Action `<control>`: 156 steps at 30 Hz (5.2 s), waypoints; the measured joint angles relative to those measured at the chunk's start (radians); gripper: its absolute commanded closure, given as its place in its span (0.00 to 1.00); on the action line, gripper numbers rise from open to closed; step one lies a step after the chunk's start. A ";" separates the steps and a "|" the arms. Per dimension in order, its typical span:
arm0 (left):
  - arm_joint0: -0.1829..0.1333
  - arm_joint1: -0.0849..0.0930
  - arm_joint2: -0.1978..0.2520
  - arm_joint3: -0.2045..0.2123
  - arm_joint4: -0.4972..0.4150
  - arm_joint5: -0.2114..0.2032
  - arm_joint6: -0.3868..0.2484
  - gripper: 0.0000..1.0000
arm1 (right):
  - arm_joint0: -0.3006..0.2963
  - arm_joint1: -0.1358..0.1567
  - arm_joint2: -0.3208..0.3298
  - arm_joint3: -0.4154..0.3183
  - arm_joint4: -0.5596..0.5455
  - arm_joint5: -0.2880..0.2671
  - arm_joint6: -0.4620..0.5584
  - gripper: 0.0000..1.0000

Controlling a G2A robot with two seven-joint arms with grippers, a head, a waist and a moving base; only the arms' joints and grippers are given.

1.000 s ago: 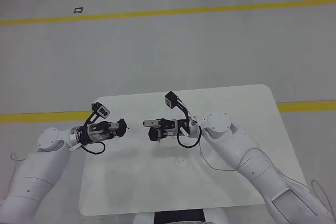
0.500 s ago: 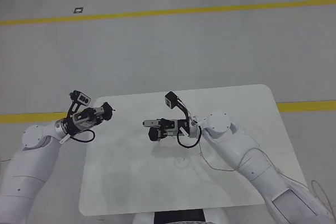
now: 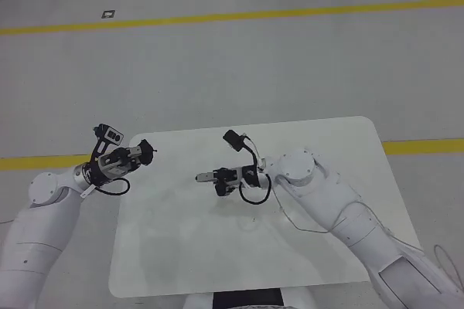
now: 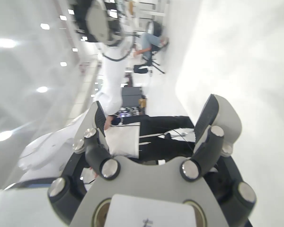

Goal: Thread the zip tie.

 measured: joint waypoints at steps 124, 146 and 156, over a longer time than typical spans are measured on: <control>0.000 0.000 0.000 0.000 0.000 0.000 0.000 1.00 | 0.472 -0.611 -0.441 1.071 -0.531 0.142 0.133 0.99; 0.000 0.000 0.000 0.000 0.000 0.000 0.000 1.00 | 0.479 -0.687 -0.398 1.211 -0.566 0.142 0.031 0.84; 0.000 0.000 0.000 0.000 0.000 0.000 0.000 1.00 | 0.466 -0.698 -0.384 1.240 -0.592 0.142 0.011 0.90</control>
